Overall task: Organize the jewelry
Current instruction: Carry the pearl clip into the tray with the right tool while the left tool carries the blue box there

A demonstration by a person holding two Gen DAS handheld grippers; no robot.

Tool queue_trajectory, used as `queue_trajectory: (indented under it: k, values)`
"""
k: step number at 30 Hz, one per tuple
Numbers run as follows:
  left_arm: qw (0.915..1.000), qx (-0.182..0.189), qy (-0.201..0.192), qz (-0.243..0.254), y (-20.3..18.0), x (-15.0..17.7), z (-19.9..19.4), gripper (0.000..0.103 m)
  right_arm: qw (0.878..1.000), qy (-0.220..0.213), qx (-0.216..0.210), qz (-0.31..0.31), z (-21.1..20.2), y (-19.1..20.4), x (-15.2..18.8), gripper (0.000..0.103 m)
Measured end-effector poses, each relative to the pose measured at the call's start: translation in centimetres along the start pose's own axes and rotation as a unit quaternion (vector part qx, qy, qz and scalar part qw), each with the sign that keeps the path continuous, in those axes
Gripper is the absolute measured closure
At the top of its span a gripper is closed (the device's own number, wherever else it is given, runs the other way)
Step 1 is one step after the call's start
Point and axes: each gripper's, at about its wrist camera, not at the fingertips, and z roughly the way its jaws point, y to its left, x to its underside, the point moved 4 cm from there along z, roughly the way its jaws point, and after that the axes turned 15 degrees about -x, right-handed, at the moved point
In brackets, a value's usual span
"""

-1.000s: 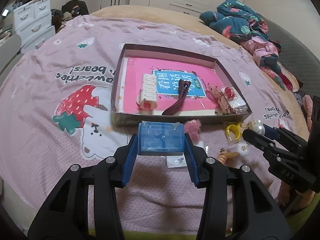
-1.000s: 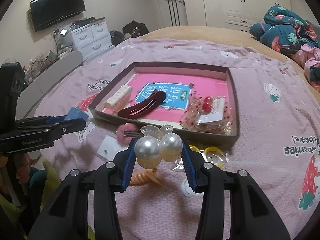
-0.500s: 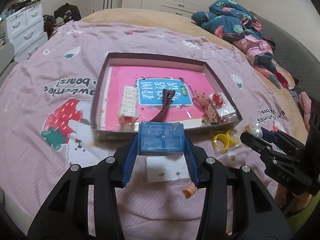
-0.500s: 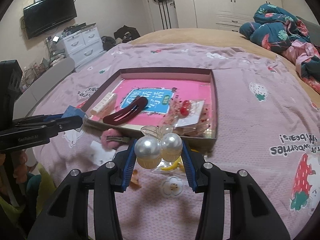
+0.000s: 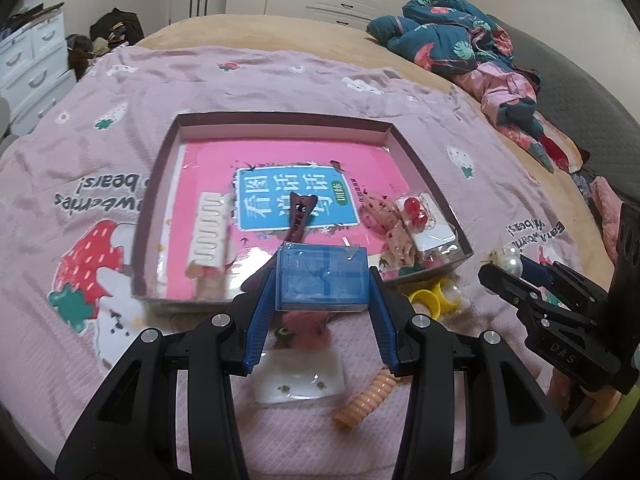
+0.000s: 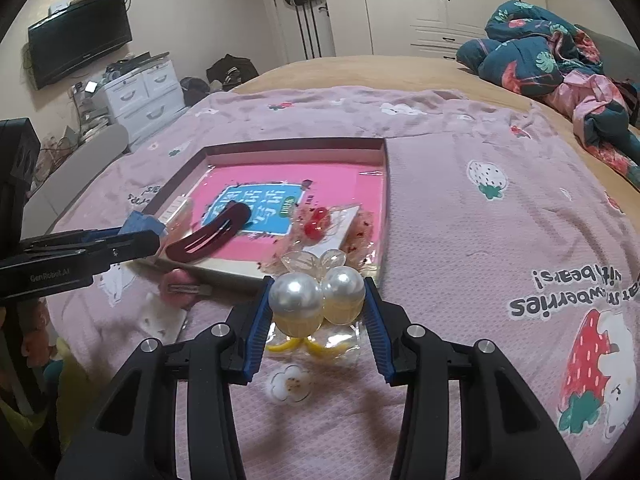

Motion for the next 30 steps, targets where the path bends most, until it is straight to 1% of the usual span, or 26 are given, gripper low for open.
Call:
queue_trajectory:
  k: [7,12,20,30]
  values:
    - [0.9999,0.01,0.009,0.009,-1.2,-0.5,1.3,0.067,1.0,0.003,0.007,0.007,0.7,-1.1,-0.4,0.061]
    - [0.9994,0.02,0.01,0.026,-2.3,-1.0,2.2,0.067,1.0,0.007,0.012,0.008,1.3,-1.6,-0.7,0.061]
    - [0.9985,0.03,0.024,0.039,-3.6,-1.5,4.2,0.067,1.0,0.015,0.02,0.006,2.4,-2.6,-1.3,0.061]
    - [0.9978,0.027,0.032,0.051,-4.2,-1.9,6.0,0.067,0.999,0.026,0.022,0.0,4.0,-2.8,-2.0,0.061]
